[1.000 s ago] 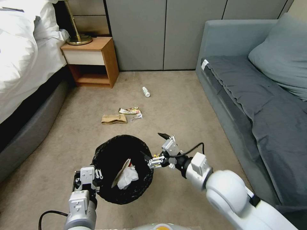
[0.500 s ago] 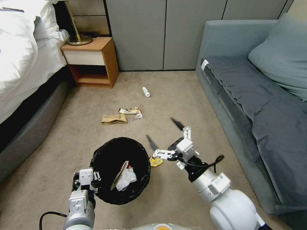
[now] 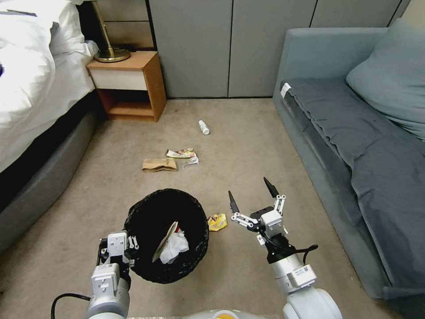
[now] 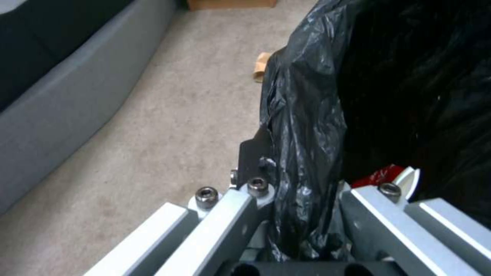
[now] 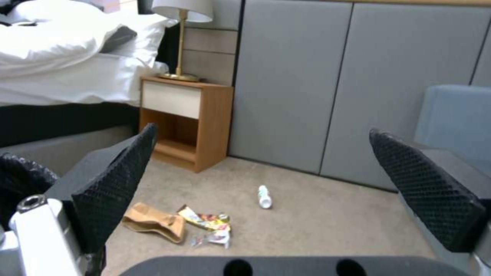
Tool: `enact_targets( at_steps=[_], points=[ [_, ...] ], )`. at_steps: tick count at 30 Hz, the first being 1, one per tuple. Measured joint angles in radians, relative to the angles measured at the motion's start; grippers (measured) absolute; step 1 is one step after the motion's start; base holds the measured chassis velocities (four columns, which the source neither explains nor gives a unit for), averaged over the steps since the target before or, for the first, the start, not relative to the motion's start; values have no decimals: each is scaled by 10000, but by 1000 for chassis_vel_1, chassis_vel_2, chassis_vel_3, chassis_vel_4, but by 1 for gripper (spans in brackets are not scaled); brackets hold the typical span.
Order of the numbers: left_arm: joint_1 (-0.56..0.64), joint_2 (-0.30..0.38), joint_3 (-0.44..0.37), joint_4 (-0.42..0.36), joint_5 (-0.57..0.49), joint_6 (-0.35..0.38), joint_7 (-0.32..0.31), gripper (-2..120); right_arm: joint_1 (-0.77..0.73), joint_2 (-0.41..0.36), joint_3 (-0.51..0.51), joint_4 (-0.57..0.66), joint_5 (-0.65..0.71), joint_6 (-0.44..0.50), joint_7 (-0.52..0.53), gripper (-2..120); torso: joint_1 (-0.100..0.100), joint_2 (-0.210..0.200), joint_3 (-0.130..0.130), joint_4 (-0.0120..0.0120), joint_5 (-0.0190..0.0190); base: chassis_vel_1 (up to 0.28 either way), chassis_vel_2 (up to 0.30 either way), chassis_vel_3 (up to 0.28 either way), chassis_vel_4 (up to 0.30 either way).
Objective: Pick up the trash bin, then pick up the garbage from the floor and place it into the trash bin.
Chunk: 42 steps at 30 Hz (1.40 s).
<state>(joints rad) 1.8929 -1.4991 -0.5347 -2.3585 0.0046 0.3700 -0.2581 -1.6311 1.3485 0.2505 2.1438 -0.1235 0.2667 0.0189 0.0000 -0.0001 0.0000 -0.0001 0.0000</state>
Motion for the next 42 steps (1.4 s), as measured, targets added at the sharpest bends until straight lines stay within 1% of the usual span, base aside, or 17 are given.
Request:
enact_targets(
  at_steps=[6,12,18,24,29,42],
  points=[
    [-31,2,-18,-70,-45,15,4,1,5,178,-36,-305,268,36,144,100,1,0,0,1,0,58,55,69,58],
    [-51,2,-19,-70,-54,32,7,1,45,178,-39,-361,313,36,164,100,0,0,0,1,0,79,80,78,79],
    [-64,2,-58,-70,-67,46,16,1,128,128,-39,-384,643,31,86,100,0,0,0,1,0,101,102,107,106],
    [-43,3,-74,-125,-73,46,22,1,208,149,-63,-409,918,219,56,100,0,0,0,1,0,132,121,123,126],
    [0,-9,-75,-163,-71,46,22,1,232,185,-34,-410,962,394,30,100,0,0,0,1,0,123,134,137,118],
    [49,-23,-74,-213,-52,-41,23,1,209,169,38,-395,914,423,-85,100,0,0,0,1,0,116,122,118,126]
  ],
)
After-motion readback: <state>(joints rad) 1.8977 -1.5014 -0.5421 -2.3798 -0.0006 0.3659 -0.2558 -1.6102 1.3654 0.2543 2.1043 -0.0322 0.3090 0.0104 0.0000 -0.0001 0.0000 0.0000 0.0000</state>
